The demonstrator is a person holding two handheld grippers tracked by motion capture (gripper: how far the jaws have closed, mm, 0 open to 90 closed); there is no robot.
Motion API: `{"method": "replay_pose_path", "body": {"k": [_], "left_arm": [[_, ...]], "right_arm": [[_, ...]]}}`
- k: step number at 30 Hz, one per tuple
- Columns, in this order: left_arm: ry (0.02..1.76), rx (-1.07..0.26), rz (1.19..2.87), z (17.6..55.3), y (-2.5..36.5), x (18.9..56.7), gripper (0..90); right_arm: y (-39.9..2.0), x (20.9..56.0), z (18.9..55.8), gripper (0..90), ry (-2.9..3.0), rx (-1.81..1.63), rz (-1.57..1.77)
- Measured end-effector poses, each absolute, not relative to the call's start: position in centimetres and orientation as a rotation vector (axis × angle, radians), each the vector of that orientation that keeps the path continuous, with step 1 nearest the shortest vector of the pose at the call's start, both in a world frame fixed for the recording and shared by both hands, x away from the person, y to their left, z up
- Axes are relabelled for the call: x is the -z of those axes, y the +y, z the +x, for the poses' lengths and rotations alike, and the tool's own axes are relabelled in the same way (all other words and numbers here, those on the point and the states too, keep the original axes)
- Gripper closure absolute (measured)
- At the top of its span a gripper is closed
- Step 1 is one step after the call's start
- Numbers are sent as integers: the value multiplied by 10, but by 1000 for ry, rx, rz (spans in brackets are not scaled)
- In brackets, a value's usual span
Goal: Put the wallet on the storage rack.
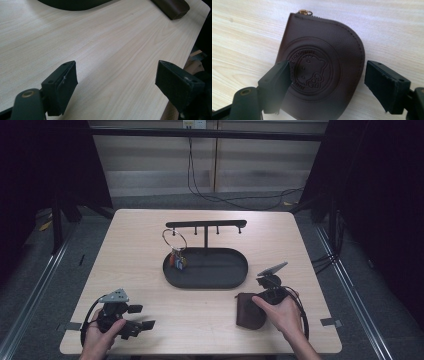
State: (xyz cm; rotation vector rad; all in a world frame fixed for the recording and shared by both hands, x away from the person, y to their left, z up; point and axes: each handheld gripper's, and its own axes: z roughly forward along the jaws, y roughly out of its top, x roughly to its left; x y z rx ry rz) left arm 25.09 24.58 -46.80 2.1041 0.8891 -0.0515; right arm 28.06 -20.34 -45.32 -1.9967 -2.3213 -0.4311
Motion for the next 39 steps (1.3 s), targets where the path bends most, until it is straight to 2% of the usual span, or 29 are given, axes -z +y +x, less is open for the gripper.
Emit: {"method": "replay_pose_path", "body": {"k": [7,11,15,16,23,24,26,31,34,39], "left_arm": [[897,53,2096,251,248,467,176],[898,53,2100,251,247,468,176],[899,51,2100,251,247,468,176],[902,52,2100,251,248,468,176],[900,57,2097,251,249,468,176],[899,53,2098,251,249,468,176],[901,49,2097,251,249,468,176],[902,52,2097,251,249,468,176],[904,54,2099,251,250,468,176],[907,44,2101,251,250,468,176]], "right_arm": [[-205,463,281,173,-2290,439,-2007],[-208,466,280,227,-2264,481,-1990],[-212,467,280,233,-2227,514,-1981],[-211,466,280,267,-2229,519,-1976],[-211,464,280,297,-2224,500,-1988],[-211,463,280,310,-2218,501,-1993],[-215,461,280,423,-2201,538,-2011],[-220,460,282,449,-2162,558,-2018],[-224,457,282,566,-2142,599,-2033],[-223,456,281,571,-2147,601,-2039]]}}
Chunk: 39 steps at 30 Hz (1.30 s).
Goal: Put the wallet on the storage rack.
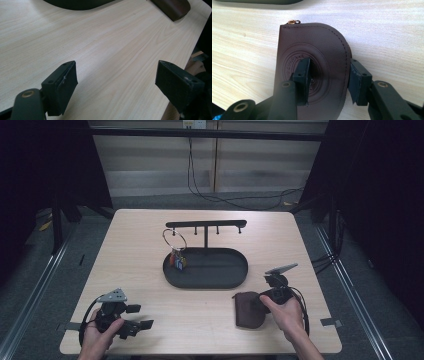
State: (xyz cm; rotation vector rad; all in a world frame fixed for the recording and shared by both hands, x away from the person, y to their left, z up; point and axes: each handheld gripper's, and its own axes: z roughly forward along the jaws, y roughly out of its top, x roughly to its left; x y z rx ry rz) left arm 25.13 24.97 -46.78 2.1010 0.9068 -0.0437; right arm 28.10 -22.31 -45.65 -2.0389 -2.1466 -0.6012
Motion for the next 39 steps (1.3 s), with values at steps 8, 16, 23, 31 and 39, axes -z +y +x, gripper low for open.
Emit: {"method": "replay_pose_path", "body": {"k": [8,16,23,31,39], "left_arm": [[907,51,2100,252,250,468,176],[911,52,2099,252,250,468,176],[910,52,2097,251,250,468,176],[916,54,2096,252,251,468,176],[907,52,2097,251,250,468,177]], "right_arm": [[-225,453,280,616,-2157,625,-2031],[-226,450,280,645,-2174,645,-2032],[-227,443,278,725,-2198,693,-2042],[-220,434,280,752,-2237,684,-2030],[-217,421,281,816,-2244,712,-2015]]}}
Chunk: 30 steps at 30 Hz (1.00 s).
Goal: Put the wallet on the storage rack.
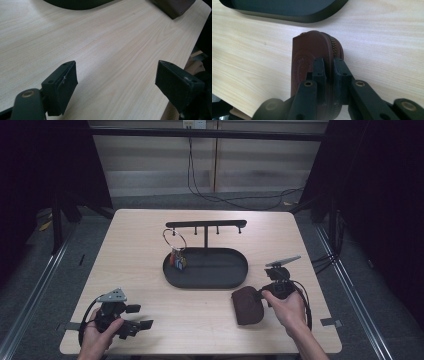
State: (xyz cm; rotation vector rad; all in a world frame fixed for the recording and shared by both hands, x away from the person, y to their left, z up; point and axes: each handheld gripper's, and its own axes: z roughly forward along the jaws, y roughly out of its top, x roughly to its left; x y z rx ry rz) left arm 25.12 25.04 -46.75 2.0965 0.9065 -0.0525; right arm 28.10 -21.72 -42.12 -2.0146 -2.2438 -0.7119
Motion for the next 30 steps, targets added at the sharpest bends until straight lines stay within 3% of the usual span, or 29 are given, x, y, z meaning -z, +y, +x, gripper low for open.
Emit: {"method": "replay_pose_path", "body": {"k": [30], "left_arm": [[905,55,2089,251,251,467,176]], "right_arm": [[-200,369,299,828,-2456,464,-1948]]}}
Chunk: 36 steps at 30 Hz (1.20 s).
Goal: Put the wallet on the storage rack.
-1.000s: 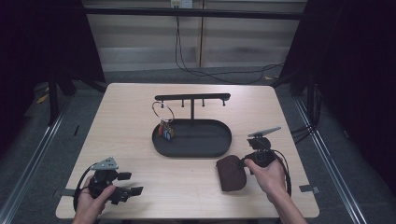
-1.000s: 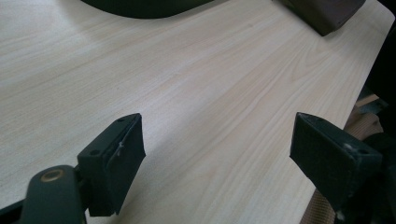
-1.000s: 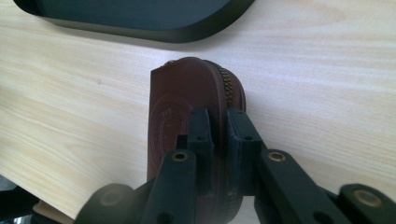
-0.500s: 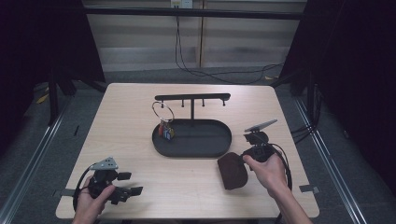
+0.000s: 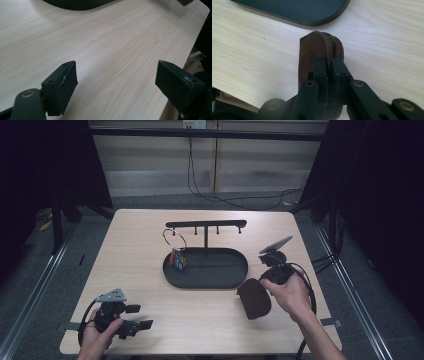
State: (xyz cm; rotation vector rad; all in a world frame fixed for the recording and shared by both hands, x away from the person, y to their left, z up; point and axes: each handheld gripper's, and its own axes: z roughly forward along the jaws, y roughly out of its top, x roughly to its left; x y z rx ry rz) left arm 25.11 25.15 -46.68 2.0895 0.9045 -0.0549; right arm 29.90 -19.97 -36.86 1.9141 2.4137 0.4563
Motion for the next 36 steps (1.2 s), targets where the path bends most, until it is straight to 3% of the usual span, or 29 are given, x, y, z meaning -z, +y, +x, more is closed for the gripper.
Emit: {"method": "replay_pose_path", "body": {"k": [15,36], "left_arm": [[897,60,2091,251,252,467,176],[891,69,2089,251,251,467,176]], "right_arm": [[-200,353,313,822,2386,-300,1937],[-196,328,325,817,2372,-330,1916]]}}
